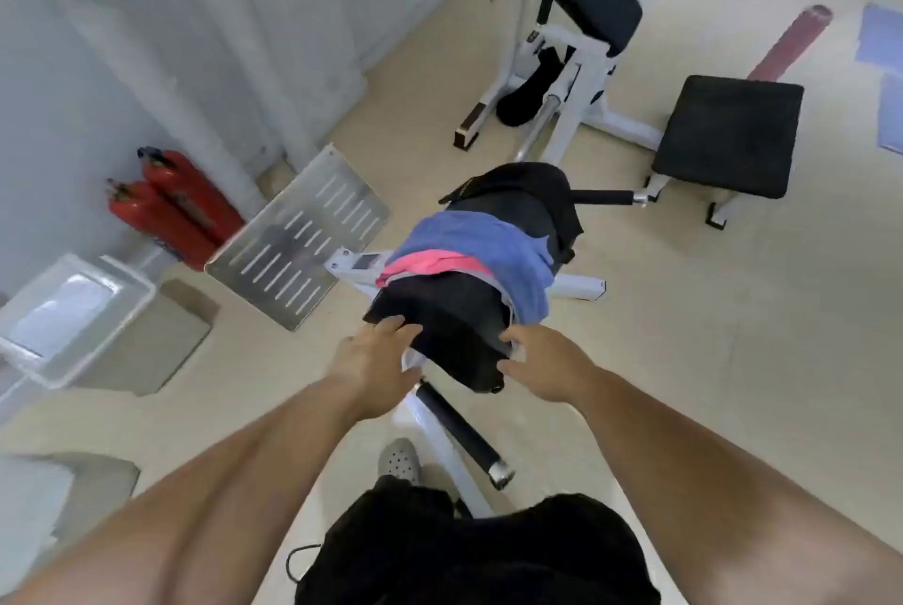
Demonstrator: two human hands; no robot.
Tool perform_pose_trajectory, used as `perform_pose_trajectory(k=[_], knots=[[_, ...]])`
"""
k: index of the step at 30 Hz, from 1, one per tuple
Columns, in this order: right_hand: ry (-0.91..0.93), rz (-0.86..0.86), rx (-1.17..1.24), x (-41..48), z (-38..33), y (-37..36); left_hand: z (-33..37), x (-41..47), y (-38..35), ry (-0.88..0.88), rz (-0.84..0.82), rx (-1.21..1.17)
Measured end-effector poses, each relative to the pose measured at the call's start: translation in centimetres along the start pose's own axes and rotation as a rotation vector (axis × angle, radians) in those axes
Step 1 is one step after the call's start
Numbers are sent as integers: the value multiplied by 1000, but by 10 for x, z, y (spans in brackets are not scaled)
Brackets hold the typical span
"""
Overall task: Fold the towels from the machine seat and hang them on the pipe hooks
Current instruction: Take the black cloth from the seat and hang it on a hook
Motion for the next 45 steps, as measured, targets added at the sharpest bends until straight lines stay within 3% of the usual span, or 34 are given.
perform_pose_trajectory(k=[10, 19, 22, 26, 30, 33, 37, 41, 45], knots=[[-106, -43, 223, 65, -4, -27, -25, 64, 1, -74, -349, 55], [-111, 67, 25, 96, -3, -43, -21, 67, -15, -24, -444, -5], [-94, -8, -94, 98, 1, -40, -20, 68, -10, -33, -464, 23], [-140, -201, -55, 82, 21, -28, -17, 68, -4, -40, -499, 66], [-171, -239, -72, 56, 45, -10, -22, 73, -5, -57, -511, 51], [-172, -172, 8, 39, 45, 6, -19, 76, -2, -51, -429, 81], [-62, -3, 156, 21, 17, 28, 12, 78, 17, -165, -128, -30], [96, 118, 205, 22, -18, 56, 54, 89, 40, -462, -87, -239], [214, 135, 244, 35, -22, 83, 68, 113, 57, -415, -66, -308]])
Point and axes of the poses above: each hand's wrist, its own x-axis towards the middle knuckle, its own y-axis out of the back of the hand, z = x × y, the point moved 2 cm from there along x, towards the middle knuckle, and after that the axes turned 10 degrees about -z, right-handed, at the moved point
